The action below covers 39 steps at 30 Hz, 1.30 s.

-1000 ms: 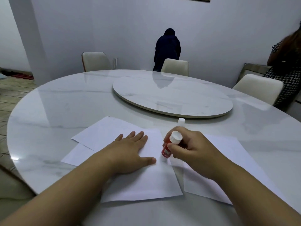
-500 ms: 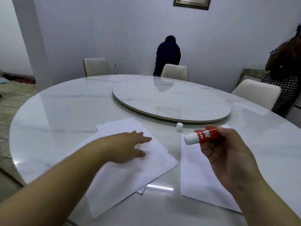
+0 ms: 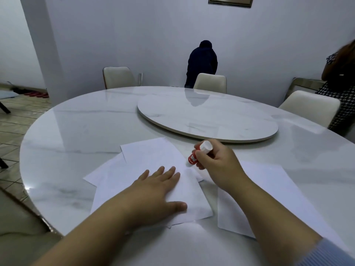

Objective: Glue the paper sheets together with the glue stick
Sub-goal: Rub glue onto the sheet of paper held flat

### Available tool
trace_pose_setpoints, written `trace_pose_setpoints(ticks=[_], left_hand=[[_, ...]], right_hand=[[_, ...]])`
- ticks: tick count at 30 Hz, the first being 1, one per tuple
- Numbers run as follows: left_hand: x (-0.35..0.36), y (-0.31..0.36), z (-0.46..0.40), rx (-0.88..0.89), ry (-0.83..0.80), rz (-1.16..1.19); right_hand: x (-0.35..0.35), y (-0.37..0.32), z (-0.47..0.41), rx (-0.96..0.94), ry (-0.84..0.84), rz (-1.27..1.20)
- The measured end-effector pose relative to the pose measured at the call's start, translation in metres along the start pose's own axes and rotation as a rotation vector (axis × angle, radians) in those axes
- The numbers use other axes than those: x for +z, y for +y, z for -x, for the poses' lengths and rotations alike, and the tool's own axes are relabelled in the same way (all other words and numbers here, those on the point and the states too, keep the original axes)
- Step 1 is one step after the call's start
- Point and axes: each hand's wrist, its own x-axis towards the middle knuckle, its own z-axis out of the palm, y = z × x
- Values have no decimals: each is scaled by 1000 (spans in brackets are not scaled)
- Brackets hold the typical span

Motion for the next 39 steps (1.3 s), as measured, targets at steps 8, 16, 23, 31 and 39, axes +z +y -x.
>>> trace_pose_setpoints(ticks=[8, 16, 23, 31, 39], left_hand=[[-3, 2, 1, -10, -25, -3], [-16, 2, -2, 56, -146, -14], [-35, -4, 15, 21, 29, 200], [-27, -8, 15, -34, -74, 53], [0, -9, 8, -74, 30, -23]], right_hand=[[-16, -4, 20, -69, -209, 133], [-41, -2, 44, -5, -171, -308], [-59, -5, 36, 70, 190, -733], [-35, -18, 20, 59, 135, -451], [19, -9, -7, -26, -64, -39]])
